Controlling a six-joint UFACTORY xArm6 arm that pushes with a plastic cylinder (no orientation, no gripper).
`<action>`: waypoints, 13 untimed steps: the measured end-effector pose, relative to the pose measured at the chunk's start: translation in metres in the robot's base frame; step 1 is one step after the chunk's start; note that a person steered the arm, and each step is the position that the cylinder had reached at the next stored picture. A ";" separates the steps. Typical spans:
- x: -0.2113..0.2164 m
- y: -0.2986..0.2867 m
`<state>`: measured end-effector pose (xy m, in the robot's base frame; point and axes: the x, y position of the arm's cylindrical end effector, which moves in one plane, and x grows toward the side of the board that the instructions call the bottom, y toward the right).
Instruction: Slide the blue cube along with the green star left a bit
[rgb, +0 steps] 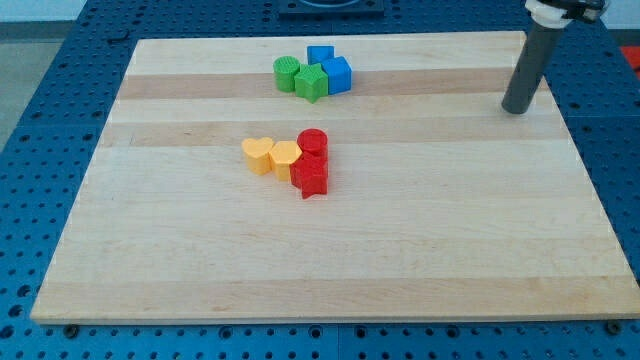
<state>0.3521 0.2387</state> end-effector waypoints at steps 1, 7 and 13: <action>-0.015 -0.003; -0.044 -0.165; -0.080 -0.219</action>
<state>0.2717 0.0193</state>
